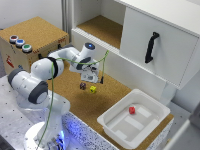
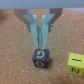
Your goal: Take off the purple block that is on top of the other one
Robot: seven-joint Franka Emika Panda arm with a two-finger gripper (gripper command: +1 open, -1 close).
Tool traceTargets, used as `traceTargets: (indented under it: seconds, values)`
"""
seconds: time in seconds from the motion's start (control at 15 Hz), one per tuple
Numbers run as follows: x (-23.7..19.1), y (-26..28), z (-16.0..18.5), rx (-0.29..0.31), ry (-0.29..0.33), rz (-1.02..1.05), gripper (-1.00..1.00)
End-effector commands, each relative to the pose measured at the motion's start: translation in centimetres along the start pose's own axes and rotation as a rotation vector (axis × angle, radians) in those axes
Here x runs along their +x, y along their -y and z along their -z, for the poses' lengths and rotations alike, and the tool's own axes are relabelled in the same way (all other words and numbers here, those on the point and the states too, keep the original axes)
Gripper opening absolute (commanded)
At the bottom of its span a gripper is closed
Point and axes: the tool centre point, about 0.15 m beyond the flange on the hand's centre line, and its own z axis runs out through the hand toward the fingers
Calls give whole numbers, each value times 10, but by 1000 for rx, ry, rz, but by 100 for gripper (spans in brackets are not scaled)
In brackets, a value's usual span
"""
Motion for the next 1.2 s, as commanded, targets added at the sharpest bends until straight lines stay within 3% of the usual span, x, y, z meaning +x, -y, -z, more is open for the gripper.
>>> traceTargets:
  seconds: [0.0, 0.33, 0.53, 1.13]
  values:
    - [-1, -25, -4, -84, -22, -33, 100]
    - [3, -43, -12, -124, -6, -79, 100]
    - [6, -55, -25, -208, -14, -167, 100]
    - [15, -65, -80, -320, -7, -342, 100]
